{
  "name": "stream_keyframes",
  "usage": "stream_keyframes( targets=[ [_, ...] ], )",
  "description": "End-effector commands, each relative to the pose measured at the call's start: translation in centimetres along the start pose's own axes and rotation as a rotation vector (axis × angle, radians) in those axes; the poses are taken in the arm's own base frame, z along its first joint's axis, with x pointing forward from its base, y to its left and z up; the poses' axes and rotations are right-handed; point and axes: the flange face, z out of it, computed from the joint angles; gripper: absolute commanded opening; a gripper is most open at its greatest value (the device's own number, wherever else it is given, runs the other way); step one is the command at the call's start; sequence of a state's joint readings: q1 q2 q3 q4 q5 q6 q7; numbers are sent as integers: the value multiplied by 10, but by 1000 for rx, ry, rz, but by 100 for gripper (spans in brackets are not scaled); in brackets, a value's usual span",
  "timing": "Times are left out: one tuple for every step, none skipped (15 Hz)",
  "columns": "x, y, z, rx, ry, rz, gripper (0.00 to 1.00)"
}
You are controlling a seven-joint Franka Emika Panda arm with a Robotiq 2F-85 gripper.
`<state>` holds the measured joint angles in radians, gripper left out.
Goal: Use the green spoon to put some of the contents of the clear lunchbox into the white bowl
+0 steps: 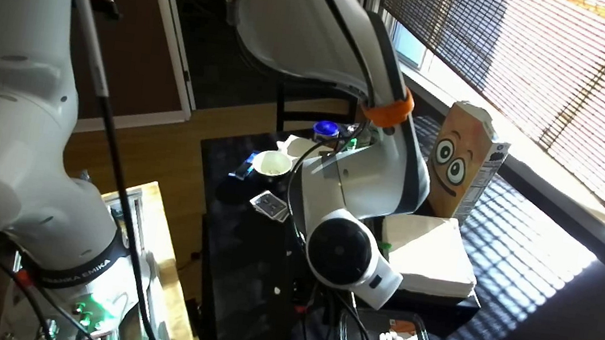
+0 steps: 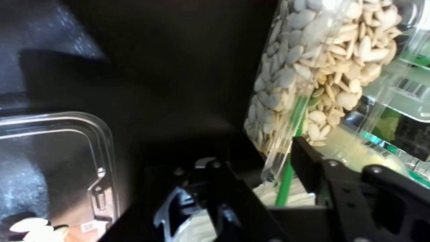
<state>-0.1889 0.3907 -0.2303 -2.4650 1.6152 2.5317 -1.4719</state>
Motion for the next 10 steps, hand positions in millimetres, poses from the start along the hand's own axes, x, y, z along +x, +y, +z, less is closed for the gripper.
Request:
stream_keyframes(
  targets=[
    [3, 9, -17, -41, 50, 47, 84],
    [3, 10, -24, -49, 66, 52, 92],
    [3, 12, -29, -53, 79, 57, 98],
    [3, 13, -36, -63, 94, 60, 100],
    [3, 13, -42, -67, 110, 63, 100],
    [3, 13, -49, -63, 127, 69, 100],
    [2, 10, -54, -34, 136, 72, 100],
    [2, 5, -56, 21, 138, 59, 100],
    [9, 15, -42, -41, 101, 60, 100],
    [10, 14, -45, -32, 109, 59, 100]
  ],
)
